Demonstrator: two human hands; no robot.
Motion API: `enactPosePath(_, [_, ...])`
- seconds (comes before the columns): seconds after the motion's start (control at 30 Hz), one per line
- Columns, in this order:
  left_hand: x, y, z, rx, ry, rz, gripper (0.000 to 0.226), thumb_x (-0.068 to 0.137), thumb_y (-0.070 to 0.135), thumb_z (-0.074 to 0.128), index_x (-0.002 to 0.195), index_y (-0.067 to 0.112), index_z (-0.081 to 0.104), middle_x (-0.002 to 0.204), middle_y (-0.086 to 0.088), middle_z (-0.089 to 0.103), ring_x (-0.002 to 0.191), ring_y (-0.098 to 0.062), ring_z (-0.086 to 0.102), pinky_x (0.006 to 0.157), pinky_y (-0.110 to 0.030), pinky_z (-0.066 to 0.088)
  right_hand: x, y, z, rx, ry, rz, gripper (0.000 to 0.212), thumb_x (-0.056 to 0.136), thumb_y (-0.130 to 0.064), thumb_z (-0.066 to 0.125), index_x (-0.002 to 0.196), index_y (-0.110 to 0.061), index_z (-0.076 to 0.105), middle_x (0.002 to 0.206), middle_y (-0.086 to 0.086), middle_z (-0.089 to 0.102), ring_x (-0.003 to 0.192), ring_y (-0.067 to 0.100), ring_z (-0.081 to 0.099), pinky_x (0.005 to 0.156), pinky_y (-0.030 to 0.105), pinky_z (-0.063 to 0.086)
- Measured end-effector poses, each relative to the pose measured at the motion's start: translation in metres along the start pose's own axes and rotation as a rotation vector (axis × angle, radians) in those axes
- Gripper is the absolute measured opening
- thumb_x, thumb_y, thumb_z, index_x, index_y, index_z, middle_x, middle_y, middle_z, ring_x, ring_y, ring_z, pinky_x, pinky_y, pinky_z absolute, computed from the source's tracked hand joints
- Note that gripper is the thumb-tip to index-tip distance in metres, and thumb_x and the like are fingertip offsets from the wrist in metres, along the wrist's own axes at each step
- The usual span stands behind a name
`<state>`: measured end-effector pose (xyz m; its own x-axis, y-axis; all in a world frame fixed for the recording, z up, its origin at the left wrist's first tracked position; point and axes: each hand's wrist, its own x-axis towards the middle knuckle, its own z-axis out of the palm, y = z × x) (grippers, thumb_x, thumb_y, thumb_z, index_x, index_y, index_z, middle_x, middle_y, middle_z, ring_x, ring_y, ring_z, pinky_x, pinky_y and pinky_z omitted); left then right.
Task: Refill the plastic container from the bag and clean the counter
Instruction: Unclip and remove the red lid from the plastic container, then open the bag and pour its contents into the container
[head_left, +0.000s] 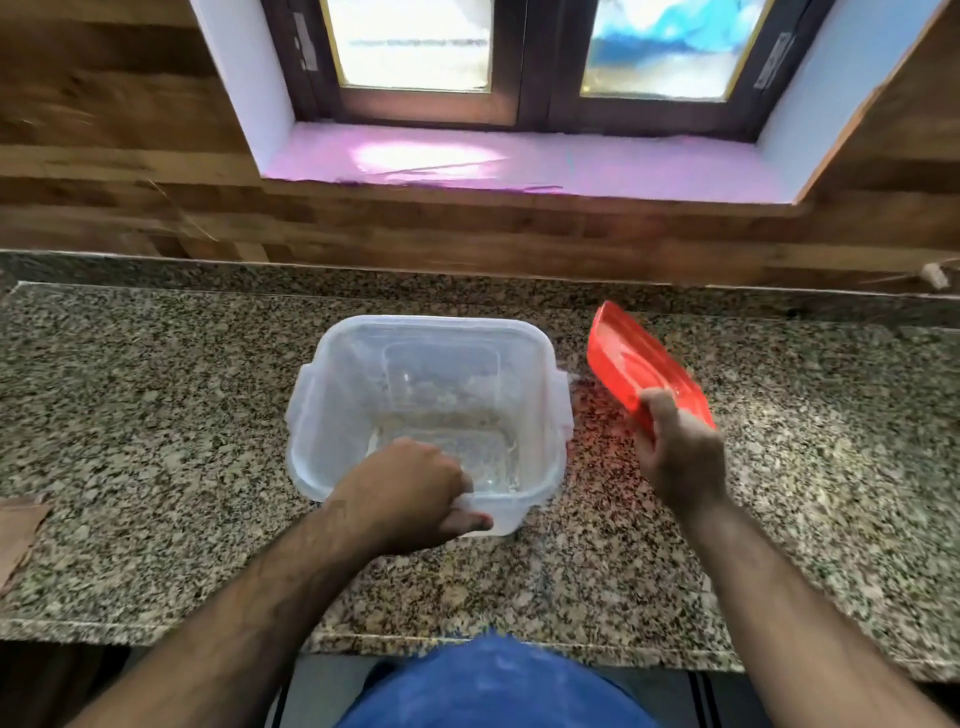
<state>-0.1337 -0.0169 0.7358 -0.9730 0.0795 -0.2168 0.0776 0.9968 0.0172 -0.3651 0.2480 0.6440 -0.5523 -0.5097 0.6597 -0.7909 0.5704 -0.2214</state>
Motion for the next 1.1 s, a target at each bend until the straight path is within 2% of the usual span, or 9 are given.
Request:
enactPosePath(0.13, [0.005, -0.001, 0.006, -0.029, 0.011, -0.033, 0.055, 0.098, 0.075, 0.044, 0.074, 0.026, 0.053, 0.078, 0.007, 0.068, 0.078, -0.018, 0.067, 0.078, -0.037, 0.058, -0.047, 0.028, 0.03, -0.063, -0.2, -0.039, 0.027, 0.106, -0.004, 0.064, 0.133, -0.007, 0.071, 0.076, 0.006, 0.074, 0.056, 0.021, 0.068, 0.054, 0.036, 0.063])
enactPosePath(0.23, [0.008, -0.002, 0.008, -0.027, 0.018, -0.053, 0.057, 0.098, 0.075, 0.044, 0.076, 0.025, 0.056, 0.079, 0.009, 0.067, 0.077, -0.016, 0.066, 0.075, -0.036, 0.057, -0.067, 0.035, 0.041, -0.062, -0.311, -0.068, 0.032, 0.104, -0.003, 0.054, 0.126, -0.008, 0.076, 0.11, 0.014, 0.082, 0.097, 0.03, 0.082, 0.083, 0.046, 0.068])
enactPosePath(0.33, [0.01, -0.003, 0.009, -0.007, 0.018, -0.063, 0.06, 0.097, 0.076, 0.043, 0.077, 0.023, 0.06, 0.077, 0.01, 0.066, 0.076, -0.015, 0.065, 0.071, -0.033, 0.053, -0.081, 0.038, 0.046, -0.055, -0.533, -0.002, 0.037, 0.099, -0.011, 0.071, 0.135, -0.014, 0.071, 0.132, 0.01, 0.075, 0.123, 0.031, 0.073, 0.107, 0.05, 0.057])
enactPosePath(0.4, [0.01, -0.002, 0.009, 0.005, 0.027, -0.071, 0.059, 0.097, 0.076, 0.044, 0.076, 0.023, 0.06, 0.075, 0.011, 0.066, 0.075, -0.015, 0.065, 0.07, -0.032, 0.05, -0.089, 0.04, 0.046, -0.063, -0.627, 0.034, 0.046, 0.098, -0.031, 0.076, 0.141, -0.016, 0.068, 0.141, 0.008, 0.07, 0.133, 0.027, 0.067, 0.116, 0.046, 0.048])
enactPosePath(0.5, [0.01, 0.0, 0.009, 0.024, 0.037, -0.084, 0.061, 0.098, 0.075, 0.047, 0.076, 0.021, 0.062, 0.07, 0.011, 0.064, 0.07, -0.014, 0.063, 0.072, -0.032, 0.054, -0.082, 0.032, 0.037, 0.004, -0.57, 0.057, 0.048, 0.1, -0.047, 0.07, 0.132, -0.012, 0.073, 0.128, 0.009, 0.077, 0.118, 0.027, 0.075, 0.107, 0.047, 0.058])
enactPosePath(0.7, [0.011, 0.001, 0.004, 0.01, -0.006, -0.088, 0.058, 0.099, 0.072, 0.053, 0.079, 0.02, 0.068, 0.068, 0.011, 0.064, 0.068, -0.012, 0.064, 0.078, -0.035, 0.06, -0.004, -0.016, 0.025, 0.451, -0.11, 0.289, 0.04, 0.112, -0.032, 0.047, 0.121, -0.005, 0.075, 0.11, 0.013, 0.079, 0.105, 0.022, 0.073, 0.089, 0.047, 0.063])
enactPosePath(0.83, [0.009, 0.001, -0.002, 0.043, -0.011, -0.077, 0.066, 0.094, 0.083, 0.046, 0.089, 0.025, 0.076, 0.074, 0.015, 0.07, 0.074, -0.01, 0.067, 0.09, -0.037, 0.058, 0.082, -0.078, 0.001, 0.65, 0.05, 0.002, 0.052, 0.113, -0.037, 0.041, 0.095, -0.001, 0.074, 0.093, 0.01, 0.075, 0.085, 0.025, 0.07, 0.077, 0.041, 0.054])
enactPosePath(0.97, [-0.009, -0.01, -0.019, 0.0, 0.148, -0.074, 0.082, 0.087, 0.094, 0.036, 0.112, 0.029, 0.081, 0.099, 0.014, 0.08, 0.093, -0.012, 0.072, 0.095, -0.037, 0.053, 0.156, -0.142, -0.011, 0.571, -0.043, -0.266, 0.039, 0.111, -0.034, 0.049, 0.094, -0.009, 0.074, 0.092, 0.005, 0.076, 0.083, 0.033, 0.071, 0.078, 0.046, 0.053])
enactPosePath(1.1, [-0.051, -0.06, -0.044, -0.048, 0.388, -0.18, 0.065, 0.094, 0.08, 0.049, 0.109, 0.027, 0.083, 0.098, 0.01, 0.081, 0.088, -0.016, 0.074, 0.086, -0.038, 0.055, 0.218, -0.212, 0.003, 0.503, -0.143, -0.422, 0.039, 0.11, -0.036, 0.05, 0.087, -0.009, 0.066, 0.075, 0.004, 0.065, 0.069, 0.033, 0.062, 0.066, 0.042, 0.048])
